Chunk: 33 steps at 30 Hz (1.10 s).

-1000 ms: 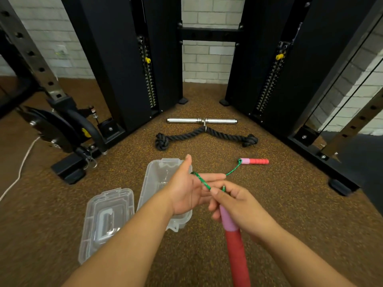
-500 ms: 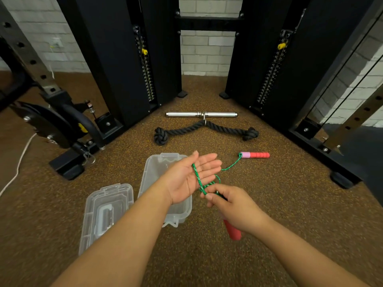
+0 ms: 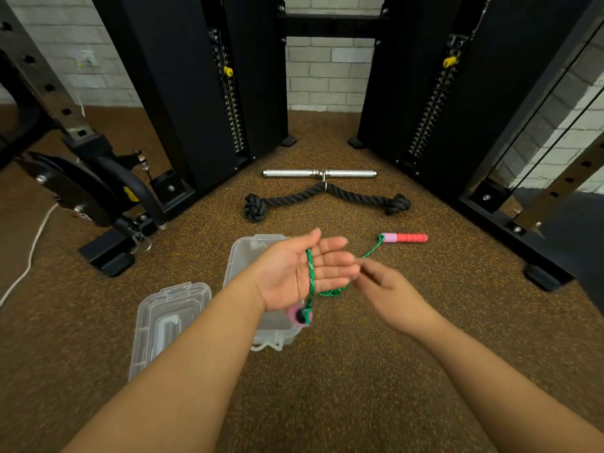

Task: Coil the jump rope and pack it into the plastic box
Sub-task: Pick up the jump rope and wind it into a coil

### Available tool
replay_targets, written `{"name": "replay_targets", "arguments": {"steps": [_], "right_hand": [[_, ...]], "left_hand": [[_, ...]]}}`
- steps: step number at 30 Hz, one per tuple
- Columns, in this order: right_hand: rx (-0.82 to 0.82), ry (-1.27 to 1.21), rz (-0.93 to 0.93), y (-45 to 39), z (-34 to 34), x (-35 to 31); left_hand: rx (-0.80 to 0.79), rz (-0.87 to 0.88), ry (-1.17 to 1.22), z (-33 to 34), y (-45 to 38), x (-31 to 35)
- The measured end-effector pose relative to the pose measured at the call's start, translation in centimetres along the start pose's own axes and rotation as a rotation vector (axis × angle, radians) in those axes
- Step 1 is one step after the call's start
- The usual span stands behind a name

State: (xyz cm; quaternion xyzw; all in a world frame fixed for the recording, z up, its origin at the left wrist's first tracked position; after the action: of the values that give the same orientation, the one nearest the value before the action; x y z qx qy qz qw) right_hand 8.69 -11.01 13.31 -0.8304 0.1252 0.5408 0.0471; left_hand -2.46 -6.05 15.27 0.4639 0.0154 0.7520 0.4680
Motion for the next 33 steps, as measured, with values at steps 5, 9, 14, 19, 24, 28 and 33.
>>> {"name": "replay_targets", "arguments": {"steps": [5,9,14,19,24,28,33], "right_hand": [[-0.023,-0.032,-0.096,-0.1,0.1,-1.4],[-0.142,0.011,-0.231,0.5,1.9,-2.7],[-0.188,0.010,-0.159,0.6,1.0,-2.1],[-0.019,-0.173,-0.032,0.4,-3.3,-1.2],[-0.066,-0.259,0.127,1.0,-2.6,-0.6],[-0.129,0.205,-0.038,1.4,-2.5,-2.3],[0.127,0.250,-0.021,1.1,-3.5,-2.2]], "left_hand": [[-0.155,-0.153,-0.202,1.5,1.1,-1.8],[-0.230,-0.238,-0.281,2.1,1.9,-2.7],[-0.231,-0.274,-0.317,1.3,2.6,-3.0],[-0.143,-0.214,-0.304,0.1,3.0,-1.8],[-0.021,-0.116,-0.228,-1.0,2.7,-0.2],[0.006,-0.089,-0.186,-1.5,2.8,0.4],[0.008,-0.110,-0.207,-1.5,3.1,-0.1]]}}
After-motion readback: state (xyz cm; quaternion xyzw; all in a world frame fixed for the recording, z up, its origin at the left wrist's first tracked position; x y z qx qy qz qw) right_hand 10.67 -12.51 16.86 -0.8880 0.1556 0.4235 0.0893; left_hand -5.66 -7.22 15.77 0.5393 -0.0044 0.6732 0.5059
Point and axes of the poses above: each hand's wrist, its own y-axis away from the middle knuckle, its own z-axis out of the palm, x = y × z, the point moved 8 cm from there along -y, towards the middle knuckle, and after that the axes turned 8 degrees about x, right-handed, at the moved point
